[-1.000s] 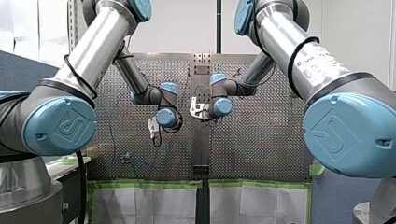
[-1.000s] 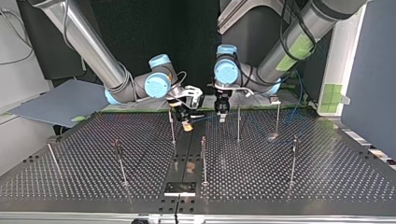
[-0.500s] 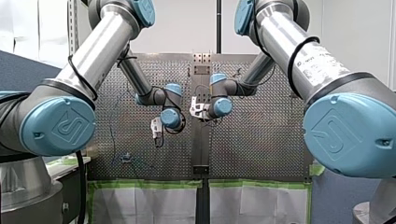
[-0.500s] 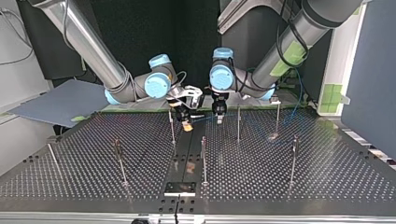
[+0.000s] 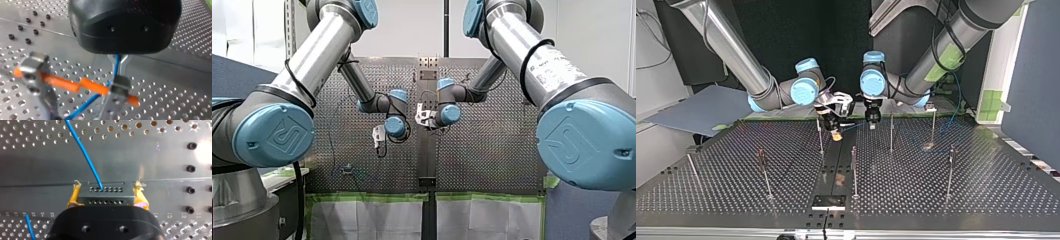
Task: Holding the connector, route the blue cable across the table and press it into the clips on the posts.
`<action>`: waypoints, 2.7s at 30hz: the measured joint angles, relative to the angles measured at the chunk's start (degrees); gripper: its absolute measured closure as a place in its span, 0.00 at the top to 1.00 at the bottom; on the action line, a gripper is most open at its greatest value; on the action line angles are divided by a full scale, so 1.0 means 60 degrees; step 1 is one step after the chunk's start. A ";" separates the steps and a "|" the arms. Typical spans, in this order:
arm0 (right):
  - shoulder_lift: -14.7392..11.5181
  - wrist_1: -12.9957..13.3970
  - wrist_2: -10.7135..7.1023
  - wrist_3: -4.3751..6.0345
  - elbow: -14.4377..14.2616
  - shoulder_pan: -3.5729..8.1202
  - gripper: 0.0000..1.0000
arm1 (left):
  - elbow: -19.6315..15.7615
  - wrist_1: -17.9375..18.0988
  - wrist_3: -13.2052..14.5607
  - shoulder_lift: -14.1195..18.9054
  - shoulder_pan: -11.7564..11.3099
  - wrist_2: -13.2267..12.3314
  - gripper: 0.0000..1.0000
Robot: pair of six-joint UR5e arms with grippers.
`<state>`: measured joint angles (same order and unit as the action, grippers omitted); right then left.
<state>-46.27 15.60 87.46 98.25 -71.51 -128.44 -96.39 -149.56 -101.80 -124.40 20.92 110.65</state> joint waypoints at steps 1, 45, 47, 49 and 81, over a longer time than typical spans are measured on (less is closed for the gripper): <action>0.0000 -0.0001 0.0000 -0.0001 -0.0001 0.0000 0.00 | 0.0000 -0.0008 -0.0011 0.0001 0.0001 0.0050 0.00; -0.3058 -0.1438 -0.0022 0.0711 -0.1130 -0.0163 0.00 | -0.0571 -0.1554 0.0235 0.3034 0.0347 0.0708 0.00; -0.3204 -0.1478 -0.0026 0.0727 -0.1132 -0.0178 0.00 | -0.0571 -0.1582 0.0266 0.3190 0.0358 0.0715 0.00; -0.3327 -0.1500 -0.0028 0.0734 -0.1133 -0.0186 0.00 | -0.0571 -0.1588 0.0297 0.3363 0.0364 0.0726 0.00; -0.5365 -0.1620 -0.0248 0.0789 -0.1160 0.0051 0.00 | -0.0083 -0.1487 0.0308 0.5160 0.0270 0.0535 0.00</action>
<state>-78.46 5.89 85.97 102.99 -78.47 -128.14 -96.89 -158.48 -99.96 -93.44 22.54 113.86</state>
